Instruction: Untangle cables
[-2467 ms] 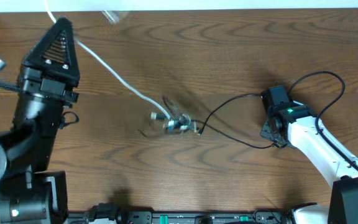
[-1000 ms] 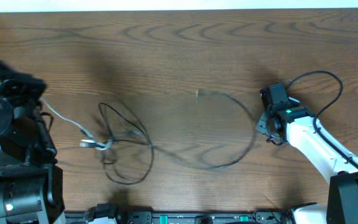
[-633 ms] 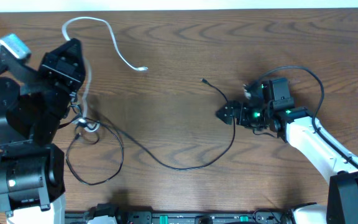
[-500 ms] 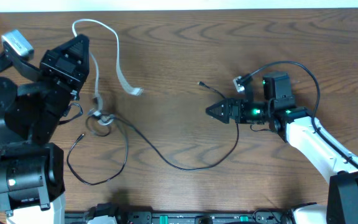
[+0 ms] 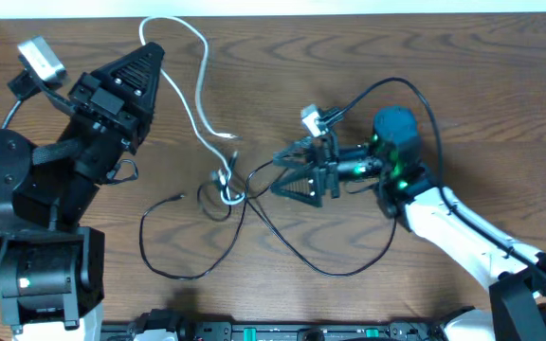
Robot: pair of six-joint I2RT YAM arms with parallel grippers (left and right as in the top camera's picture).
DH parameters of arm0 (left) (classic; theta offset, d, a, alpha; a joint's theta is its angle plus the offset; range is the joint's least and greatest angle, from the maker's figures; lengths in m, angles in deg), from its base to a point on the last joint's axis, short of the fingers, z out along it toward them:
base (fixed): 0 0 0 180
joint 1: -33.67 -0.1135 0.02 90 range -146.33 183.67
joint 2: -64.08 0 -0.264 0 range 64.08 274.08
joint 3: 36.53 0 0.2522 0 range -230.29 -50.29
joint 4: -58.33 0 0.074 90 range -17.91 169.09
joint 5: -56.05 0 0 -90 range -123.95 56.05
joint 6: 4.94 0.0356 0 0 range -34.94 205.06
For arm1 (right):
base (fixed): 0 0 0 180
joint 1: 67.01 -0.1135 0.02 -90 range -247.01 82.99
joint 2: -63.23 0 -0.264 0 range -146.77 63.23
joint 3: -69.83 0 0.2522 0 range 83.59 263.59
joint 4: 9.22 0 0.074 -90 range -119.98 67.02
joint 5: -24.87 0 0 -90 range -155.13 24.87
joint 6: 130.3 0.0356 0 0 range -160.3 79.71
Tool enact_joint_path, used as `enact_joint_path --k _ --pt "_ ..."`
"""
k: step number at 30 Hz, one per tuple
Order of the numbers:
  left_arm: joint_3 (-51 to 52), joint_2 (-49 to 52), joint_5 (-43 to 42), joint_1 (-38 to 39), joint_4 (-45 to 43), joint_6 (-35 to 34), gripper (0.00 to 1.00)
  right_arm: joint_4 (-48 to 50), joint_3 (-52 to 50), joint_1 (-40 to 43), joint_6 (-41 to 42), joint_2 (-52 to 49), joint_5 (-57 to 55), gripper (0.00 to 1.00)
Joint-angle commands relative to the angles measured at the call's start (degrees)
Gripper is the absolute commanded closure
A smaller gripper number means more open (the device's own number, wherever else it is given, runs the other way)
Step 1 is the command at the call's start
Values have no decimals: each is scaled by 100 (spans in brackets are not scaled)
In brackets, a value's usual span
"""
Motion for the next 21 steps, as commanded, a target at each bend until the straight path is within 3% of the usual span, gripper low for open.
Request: enact_joint_path --k 1,11,21 --pt "-81 -37 -11 208 -35 -195 92 501 15 -212 546 -13 -535 1" --pt "-81 -31 55 656 -35 -448 93 376 15 -787 -7 -13 -1569 1" --pt "-81 -20 52 1163 -31 -448 92 170 15 -1351 -575 -13 -2291 7"
